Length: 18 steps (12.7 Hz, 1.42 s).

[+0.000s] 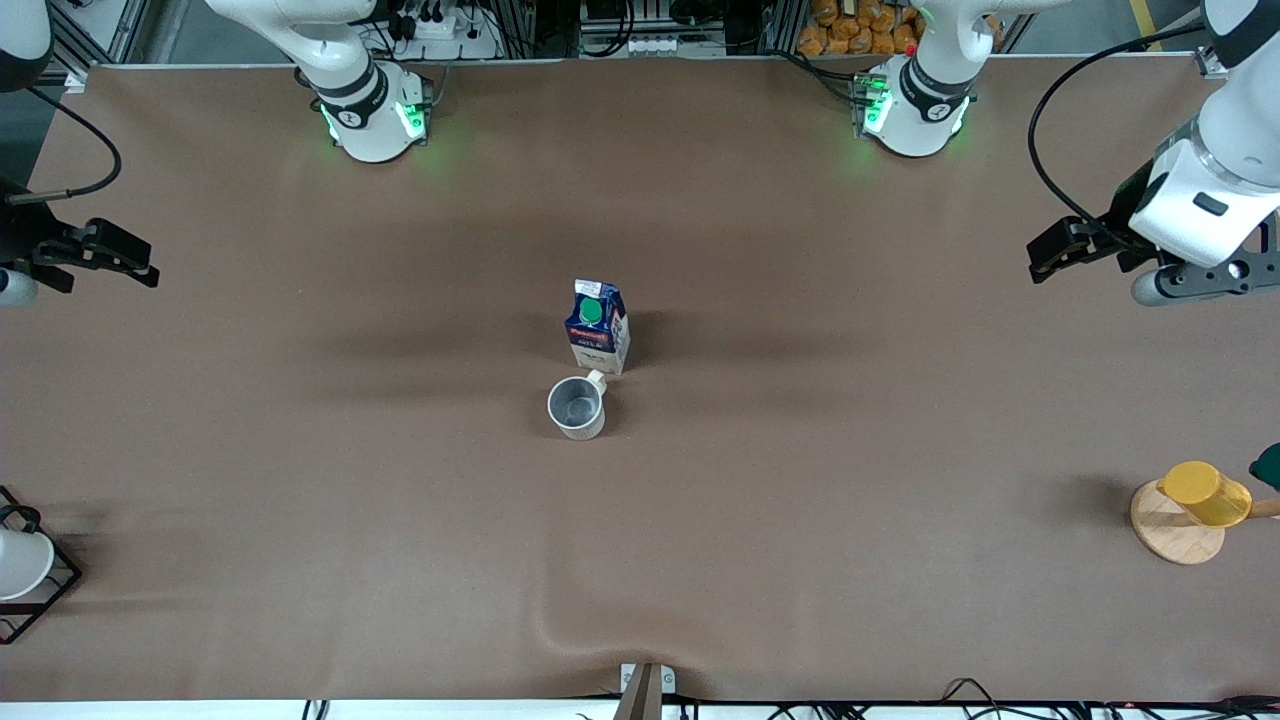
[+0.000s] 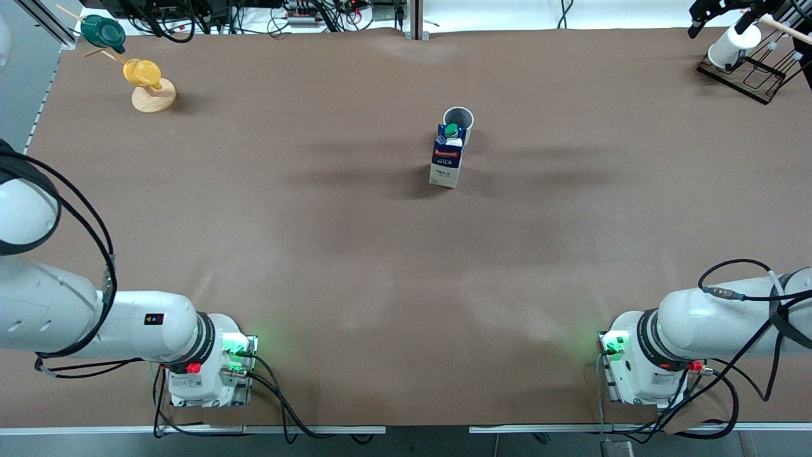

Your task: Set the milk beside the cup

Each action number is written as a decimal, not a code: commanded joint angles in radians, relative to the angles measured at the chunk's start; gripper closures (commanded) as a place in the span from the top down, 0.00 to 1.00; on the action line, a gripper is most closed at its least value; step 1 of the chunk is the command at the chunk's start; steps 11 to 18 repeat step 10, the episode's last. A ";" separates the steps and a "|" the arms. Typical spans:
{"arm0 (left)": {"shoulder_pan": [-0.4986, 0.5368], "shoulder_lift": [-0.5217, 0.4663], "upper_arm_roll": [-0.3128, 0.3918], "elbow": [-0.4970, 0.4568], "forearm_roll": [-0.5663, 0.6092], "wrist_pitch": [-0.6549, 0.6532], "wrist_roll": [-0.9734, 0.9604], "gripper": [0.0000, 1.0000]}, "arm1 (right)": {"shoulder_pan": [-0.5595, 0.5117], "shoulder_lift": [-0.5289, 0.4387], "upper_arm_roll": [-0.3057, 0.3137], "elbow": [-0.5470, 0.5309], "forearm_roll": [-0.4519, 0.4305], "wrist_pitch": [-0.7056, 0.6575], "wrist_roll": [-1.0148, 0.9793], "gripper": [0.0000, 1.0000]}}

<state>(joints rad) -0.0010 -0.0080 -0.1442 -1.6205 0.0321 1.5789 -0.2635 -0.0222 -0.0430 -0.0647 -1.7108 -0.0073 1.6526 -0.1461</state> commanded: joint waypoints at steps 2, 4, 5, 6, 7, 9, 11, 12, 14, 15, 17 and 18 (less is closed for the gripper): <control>0.001 -0.017 0.009 -0.012 -0.020 0.017 0.024 1.00 | -0.004 0.003 0.005 0.014 -0.020 -0.002 0.017 1.00; 0.000 0.003 0.009 0.022 -0.014 0.015 0.036 1.00 | -0.004 0.003 0.005 0.014 -0.020 -0.002 0.017 1.00; 0.001 0.023 0.011 0.059 -0.015 -0.012 0.040 1.00 | -0.004 0.003 0.005 0.014 -0.020 -0.004 0.017 1.00; 0.003 0.025 0.012 0.071 -0.015 -0.034 0.041 1.00 | -0.004 0.002 0.005 0.014 -0.020 -0.007 0.017 1.00; 0.003 0.025 0.012 0.077 -0.017 -0.040 0.041 1.00 | -0.001 0.003 0.005 0.014 -0.020 -0.007 0.017 1.00; 0.004 0.023 0.012 0.079 -0.017 -0.049 0.041 1.00 | 0.002 0.005 0.005 0.014 -0.020 -0.007 0.017 1.00; 0.004 0.022 0.014 0.080 -0.017 -0.051 0.043 1.00 | 0.001 0.005 0.005 0.014 -0.020 -0.008 0.016 1.00; 0.004 0.022 0.014 0.080 -0.017 -0.051 0.043 1.00 | 0.001 0.005 0.005 0.014 -0.020 -0.008 0.016 1.00; 0.004 0.022 0.014 0.080 -0.017 -0.051 0.043 1.00 | 0.001 0.005 0.005 0.014 -0.020 -0.008 0.016 1.00; 0.004 0.022 0.014 0.080 -0.017 -0.051 0.043 1.00 | 0.001 0.005 0.005 0.014 -0.020 -0.008 0.016 1.00; 0.004 0.022 0.014 0.080 -0.017 -0.051 0.043 1.00 | 0.001 0.005 0.005 0.014 -0.020 -0.008 0.016 1.00; 0.004 0.022 0.014 0.080 -0.017 -0.051 0.043 1.00 | 0.001 0.005 0.005 0.014 -0.020 -0.008 0.016 1.00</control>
